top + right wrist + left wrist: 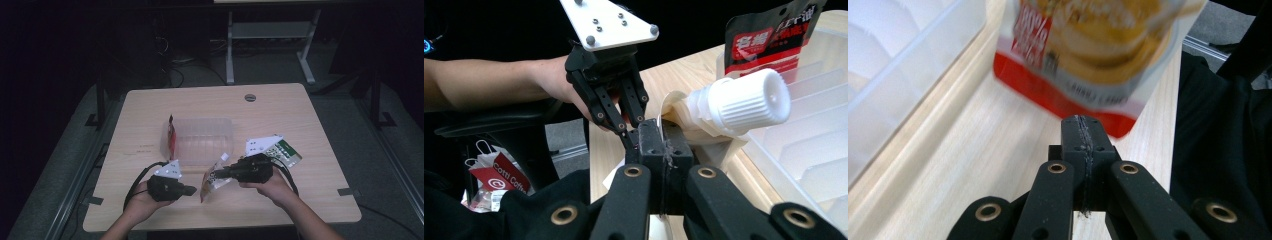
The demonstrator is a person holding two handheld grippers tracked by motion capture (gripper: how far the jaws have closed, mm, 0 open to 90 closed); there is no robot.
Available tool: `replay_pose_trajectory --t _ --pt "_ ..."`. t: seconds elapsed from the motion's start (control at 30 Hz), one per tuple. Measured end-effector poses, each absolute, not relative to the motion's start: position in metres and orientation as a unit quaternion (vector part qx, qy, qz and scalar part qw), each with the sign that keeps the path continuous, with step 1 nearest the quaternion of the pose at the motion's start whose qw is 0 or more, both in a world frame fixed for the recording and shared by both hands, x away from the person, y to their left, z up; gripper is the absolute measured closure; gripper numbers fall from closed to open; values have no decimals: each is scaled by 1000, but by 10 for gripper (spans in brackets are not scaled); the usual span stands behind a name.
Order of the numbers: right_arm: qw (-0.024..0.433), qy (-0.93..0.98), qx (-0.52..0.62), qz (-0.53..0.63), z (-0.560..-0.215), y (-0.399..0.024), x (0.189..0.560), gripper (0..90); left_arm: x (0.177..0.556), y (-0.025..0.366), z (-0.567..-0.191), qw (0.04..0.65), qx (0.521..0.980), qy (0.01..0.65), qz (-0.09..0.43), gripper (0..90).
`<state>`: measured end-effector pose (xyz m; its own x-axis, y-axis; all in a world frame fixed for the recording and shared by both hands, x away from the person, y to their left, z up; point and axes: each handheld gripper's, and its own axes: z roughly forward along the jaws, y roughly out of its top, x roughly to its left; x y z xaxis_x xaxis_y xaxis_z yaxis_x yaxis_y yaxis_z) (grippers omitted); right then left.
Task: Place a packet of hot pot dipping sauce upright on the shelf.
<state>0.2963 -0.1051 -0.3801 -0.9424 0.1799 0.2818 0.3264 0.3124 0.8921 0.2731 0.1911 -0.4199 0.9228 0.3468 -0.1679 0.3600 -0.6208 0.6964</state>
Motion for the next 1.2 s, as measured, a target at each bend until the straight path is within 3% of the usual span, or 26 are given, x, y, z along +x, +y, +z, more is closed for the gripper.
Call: replay_pose_trajectory --t 0.17,0.3,0.53,1.2 --pt "61 -808 -158 -565 -374 -109 297 896 276 198 -423 384 898 212 -17 898" --pt "57 -807 -161 -565 -368 -112 299 896 279 200 -426 375 901 218 -16 816" --pt "51 -809 -169 -560 -356 -116 308 896 280 199 -431 359 905 227 -17 555" --pt "14 -801 -163 -576 -321 -121 346 895 282 194 -438 345 910 230 -28 247"
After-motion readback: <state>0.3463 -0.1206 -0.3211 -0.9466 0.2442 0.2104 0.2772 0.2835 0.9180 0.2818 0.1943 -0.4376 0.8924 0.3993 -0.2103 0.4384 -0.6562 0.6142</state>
